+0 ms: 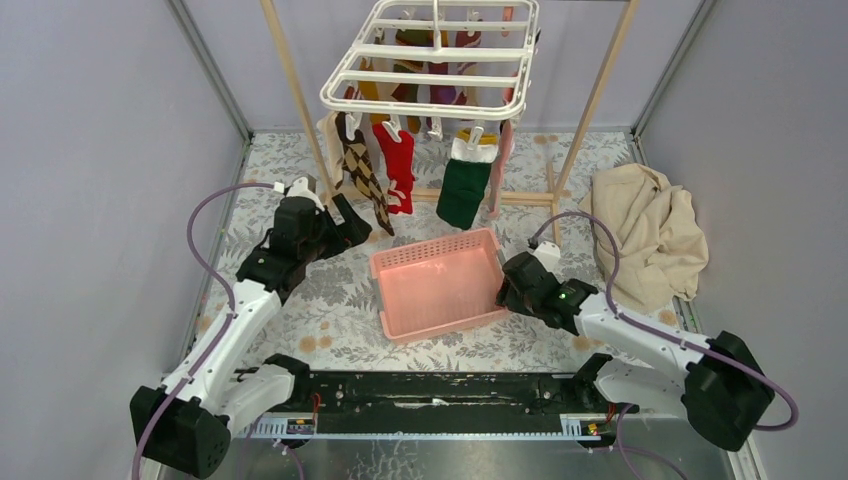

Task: Remove the socks clipped to the hanger
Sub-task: Adjust the bin at the center of the board.

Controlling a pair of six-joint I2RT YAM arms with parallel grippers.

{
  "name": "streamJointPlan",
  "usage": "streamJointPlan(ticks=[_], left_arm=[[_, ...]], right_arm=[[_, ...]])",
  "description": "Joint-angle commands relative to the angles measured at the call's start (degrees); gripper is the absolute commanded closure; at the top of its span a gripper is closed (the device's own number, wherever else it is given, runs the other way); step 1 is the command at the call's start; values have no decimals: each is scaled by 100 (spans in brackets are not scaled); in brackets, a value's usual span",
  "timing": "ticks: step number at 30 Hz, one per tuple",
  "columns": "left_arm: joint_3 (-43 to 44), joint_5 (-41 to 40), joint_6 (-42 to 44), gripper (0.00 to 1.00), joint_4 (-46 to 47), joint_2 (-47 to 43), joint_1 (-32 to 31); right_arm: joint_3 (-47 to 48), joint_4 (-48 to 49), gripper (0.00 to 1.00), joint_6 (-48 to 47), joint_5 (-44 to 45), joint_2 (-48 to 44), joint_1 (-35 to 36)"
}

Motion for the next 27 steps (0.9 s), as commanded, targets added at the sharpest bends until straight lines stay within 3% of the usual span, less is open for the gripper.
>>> streamJointPlan(ticks=[1,2,5,9,14,21,27], left_arm=[[199,-355,37,1,39,35,-117],[213,-392,42,1,37,16,-137],[268,-450,49,1,19,-111,-191],[399,-331,20,1,-72,-307,-230],[419,1338,-164,1,755,-413,-371],[764,1016,-200,1,926,-601,-1149],[647,491,-209,1,1372,-532,-2100]], right_arm=[[-171,327,29,514,71,-556,106],[-184,298,19,426,148,-671,102],[-108,221,9,36,439,-968,105],[77,716,10,-1042,385,-1380,102],[402,1777,10,-2734,33,-1529,96],[617,2978,10,-3892,-119,-1342,-96],[1000,3169,10,-4246,-167,-1240,-179]])
